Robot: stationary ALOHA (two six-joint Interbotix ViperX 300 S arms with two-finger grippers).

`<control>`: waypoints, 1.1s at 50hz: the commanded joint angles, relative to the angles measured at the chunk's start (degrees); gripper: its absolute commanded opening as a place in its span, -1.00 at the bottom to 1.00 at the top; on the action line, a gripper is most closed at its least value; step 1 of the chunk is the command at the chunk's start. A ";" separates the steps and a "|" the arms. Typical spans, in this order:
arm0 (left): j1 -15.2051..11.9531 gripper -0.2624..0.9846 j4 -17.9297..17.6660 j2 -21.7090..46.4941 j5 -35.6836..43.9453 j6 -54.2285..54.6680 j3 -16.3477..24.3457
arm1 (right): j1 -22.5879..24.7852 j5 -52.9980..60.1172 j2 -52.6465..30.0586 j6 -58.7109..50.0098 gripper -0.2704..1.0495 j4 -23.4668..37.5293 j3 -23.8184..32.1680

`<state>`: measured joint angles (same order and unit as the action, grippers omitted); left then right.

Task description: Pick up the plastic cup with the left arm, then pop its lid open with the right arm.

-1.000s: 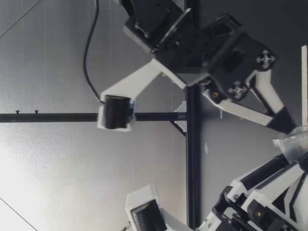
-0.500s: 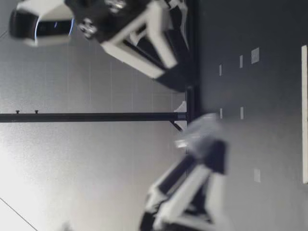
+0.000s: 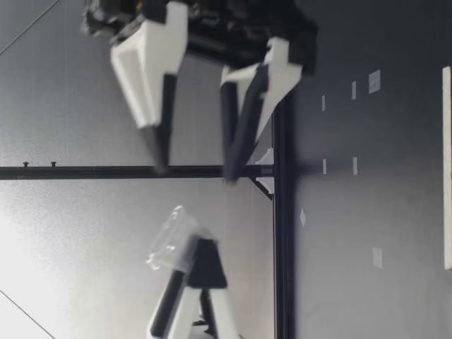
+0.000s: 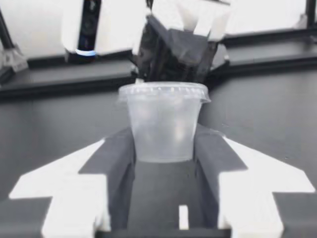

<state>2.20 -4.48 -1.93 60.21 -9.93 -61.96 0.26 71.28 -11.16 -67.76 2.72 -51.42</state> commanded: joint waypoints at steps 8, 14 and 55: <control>0.09 -0.36 0.00 0.18 -0.09 0.18 1.32 | -2.46 -3.96 2.46 0.00 0.44 6.77 4.66; 0.00 -0.36 0.00 0.18 -0.18 0.26 1.32 | -2.72 -4.04 4.48 0.09 0.44 7.12 4.83; 0.09 -0.36 0.00 1.49 -2.37 3.60 1.85 | -7.91 -16.08 15.73 45.62 0.44 21.09 1.05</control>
<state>2.20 -4.57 0.09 57.66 -6.50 -61.08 -7.29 58.45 3.16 -26.46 23.64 -51.15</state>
